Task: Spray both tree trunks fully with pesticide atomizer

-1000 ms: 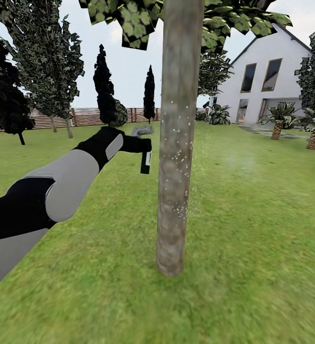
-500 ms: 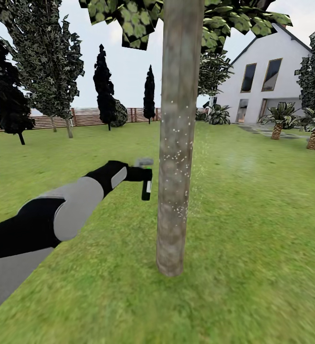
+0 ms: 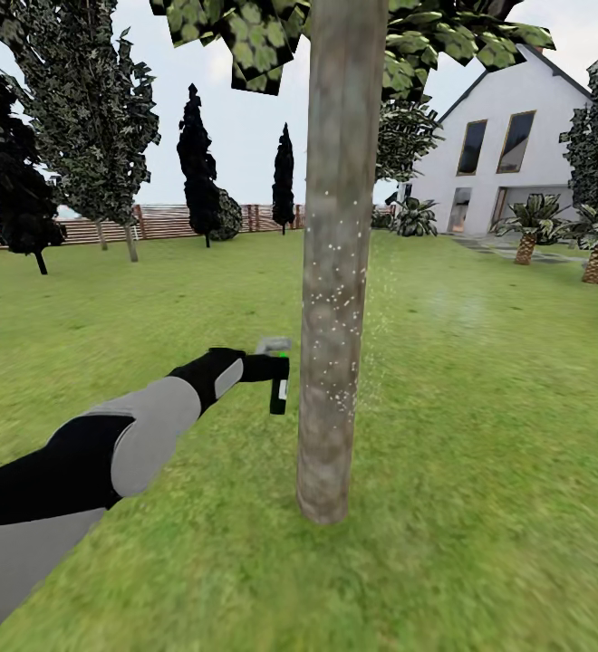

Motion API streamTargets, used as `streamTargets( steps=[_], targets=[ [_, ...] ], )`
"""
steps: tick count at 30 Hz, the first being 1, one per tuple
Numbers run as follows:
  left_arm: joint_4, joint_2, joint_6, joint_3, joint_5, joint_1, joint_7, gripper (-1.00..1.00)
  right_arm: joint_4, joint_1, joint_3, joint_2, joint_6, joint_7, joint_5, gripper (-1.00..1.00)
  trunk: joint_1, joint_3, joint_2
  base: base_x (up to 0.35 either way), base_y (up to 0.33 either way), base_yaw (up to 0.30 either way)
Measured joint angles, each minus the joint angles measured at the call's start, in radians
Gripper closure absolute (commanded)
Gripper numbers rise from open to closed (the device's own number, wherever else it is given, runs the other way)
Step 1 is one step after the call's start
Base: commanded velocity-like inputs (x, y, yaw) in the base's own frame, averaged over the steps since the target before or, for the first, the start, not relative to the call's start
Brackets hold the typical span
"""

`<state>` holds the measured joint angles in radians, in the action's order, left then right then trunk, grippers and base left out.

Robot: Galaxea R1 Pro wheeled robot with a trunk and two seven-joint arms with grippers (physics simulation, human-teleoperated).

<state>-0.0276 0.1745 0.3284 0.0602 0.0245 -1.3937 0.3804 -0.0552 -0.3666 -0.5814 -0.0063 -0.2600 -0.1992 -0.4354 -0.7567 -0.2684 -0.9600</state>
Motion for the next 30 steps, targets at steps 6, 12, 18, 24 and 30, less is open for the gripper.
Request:
streamTargets(
  steps=[6, 12, 18, 24, 30],
  targets=[
    [-0.002, 0.0, -0.137, 0.005, 0.0, 0.156, 0.0, 1.0, 0.0, 0.0, 0.0, 0.0, -0.001, 0.0, 0.0, -1.0, 0.0, 0.0, 0.0, 0.0, 0.0, 0.0],
    [-0.13, 0.0, -0.101, -0.008, -0.003, 0.209, -0.001, 1.0, 0.0, 0.0, 0.0, -0.001, -0.001, 0.0, 0.0, -1.0, 0.0, 0.0, 0.0, 0.0, 0.0, 0.0],
    [-0.538, 0.0, 0.294, -0.011, -0.006, 0.208, -0.001, 1.0, 0.0, 0.0, 0.0, -0.001, -0.001, 0.0, 0.0, -1.0, 0.0, 0.0, 0.0, 0.0, 0.0, 0.0],
    [-0.578, 0.0, 0.44, -0.009, -0.012, 0.081, -0.001, 1.0, 0.0, 0.0, 0.0, -0.001, -0.001, 0.0, 0.0, -1.0, 0.0, 0.0, 0.0, 0.0, 0.0, 0.0],
    [-0.656, 0.0, 0.554, -0.007, -0.007, 0.004, -0.001, 1.0, 0.0, 0.0, 0.0, -0.003, 0.0, 0.0, 0.0, -1.0, 0.0, 0.0, 0.0, 0.0, 0.0, 0.0]
  ],
)
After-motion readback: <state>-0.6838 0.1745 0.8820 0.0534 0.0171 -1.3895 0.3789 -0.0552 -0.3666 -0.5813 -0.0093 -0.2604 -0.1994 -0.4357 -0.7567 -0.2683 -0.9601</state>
